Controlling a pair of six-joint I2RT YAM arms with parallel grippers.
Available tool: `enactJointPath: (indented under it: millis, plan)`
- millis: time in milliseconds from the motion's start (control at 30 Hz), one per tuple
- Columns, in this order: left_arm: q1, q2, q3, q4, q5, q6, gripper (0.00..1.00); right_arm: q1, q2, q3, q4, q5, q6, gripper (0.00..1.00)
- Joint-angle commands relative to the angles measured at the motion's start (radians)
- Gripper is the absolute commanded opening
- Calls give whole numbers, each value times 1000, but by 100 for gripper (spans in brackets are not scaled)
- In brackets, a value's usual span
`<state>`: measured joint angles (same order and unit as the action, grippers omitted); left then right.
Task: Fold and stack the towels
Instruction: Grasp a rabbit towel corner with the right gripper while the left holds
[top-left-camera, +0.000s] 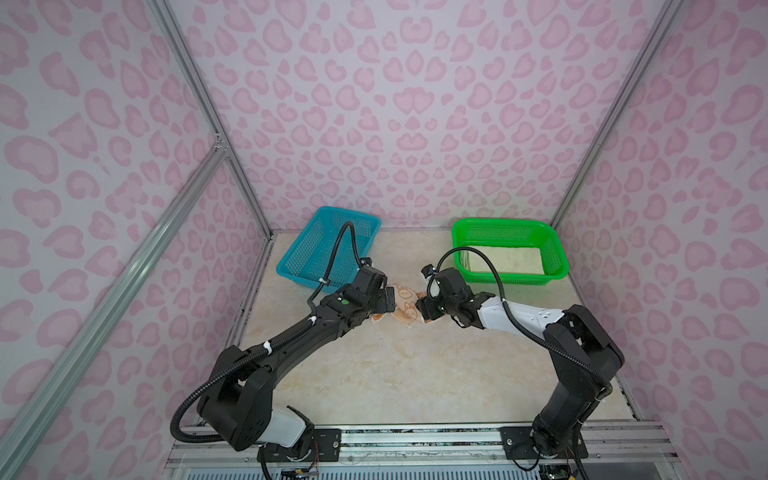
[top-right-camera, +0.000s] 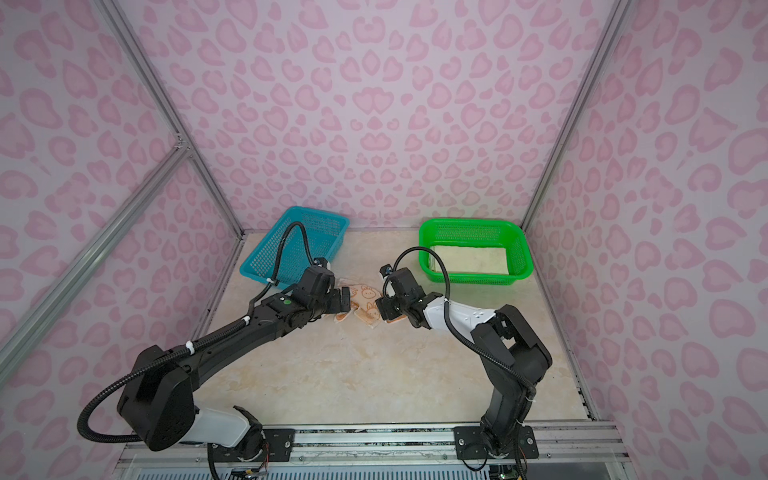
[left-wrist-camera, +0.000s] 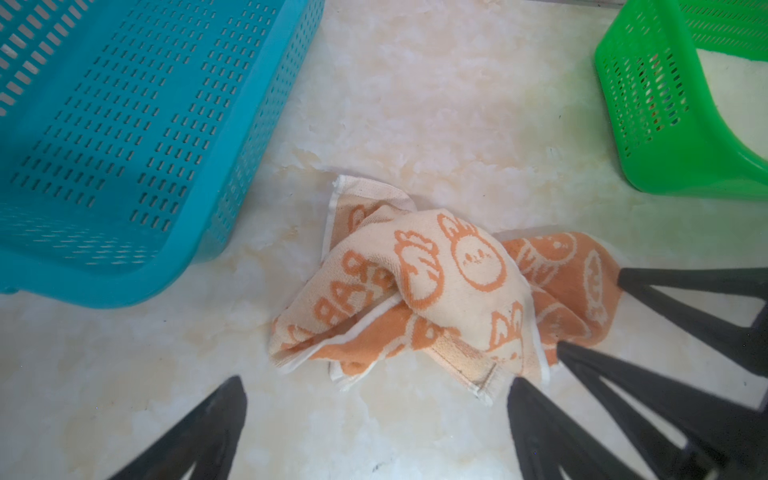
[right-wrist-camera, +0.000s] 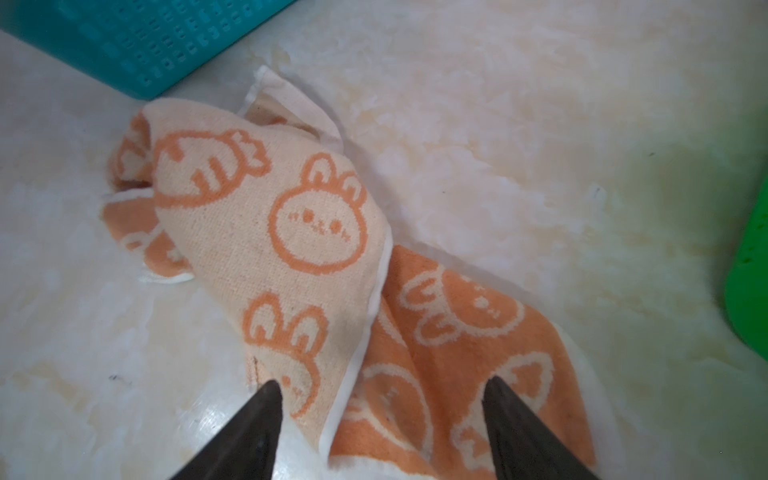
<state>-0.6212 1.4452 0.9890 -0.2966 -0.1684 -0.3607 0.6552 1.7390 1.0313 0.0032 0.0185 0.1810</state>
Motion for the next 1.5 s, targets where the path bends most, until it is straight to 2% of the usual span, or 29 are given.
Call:
enactJointPath:
  millis: [0, 200, 367, 533, 967, 1100, 1267, 1300, 1367, 1467]
  plan:
    - [-9, -13, -19, 45, 88, 79, 98, -44, -28, -38, -6, 25, 37, 72]
    - [-102, 65, 6, 36, 108, 190, 93, -121, -123, -124, -94, 73, 3, 68]
    - [-153, 173, 97, 11, 99, 224, 86, -194, -155, -161, -134, 24, 1, 66]
    - [-157, 197, 124, 48, 106, 207, 86, -222, -93, -144, -94, 7, 18, 65]
    - [-157, 132, 68, 59, 29, 207, 87, -214, 73, -54, -28, -29, 79, 52]
    - [-158, 122, 54, 67, 17, 212, 88, -209, 89, -57, -24, -38, 84, 42]
    - [-157, 112, 44, 73, 9, 218, 92, -206, 86, -75, 32, -103, 77, 7]
    - [-157, 111, 44, 75, 5, 218, 94, -204, 77, -76, 43, -117, 71, 3]
    - [-157, 102, 38, 77, 4, 221, 100, -201, 51, -77, 50, -125, 62, 0]
    - [-157, 86, 27, 87, 7, 230, 98, -196, 5, -59, 23, -142, 48, 0]
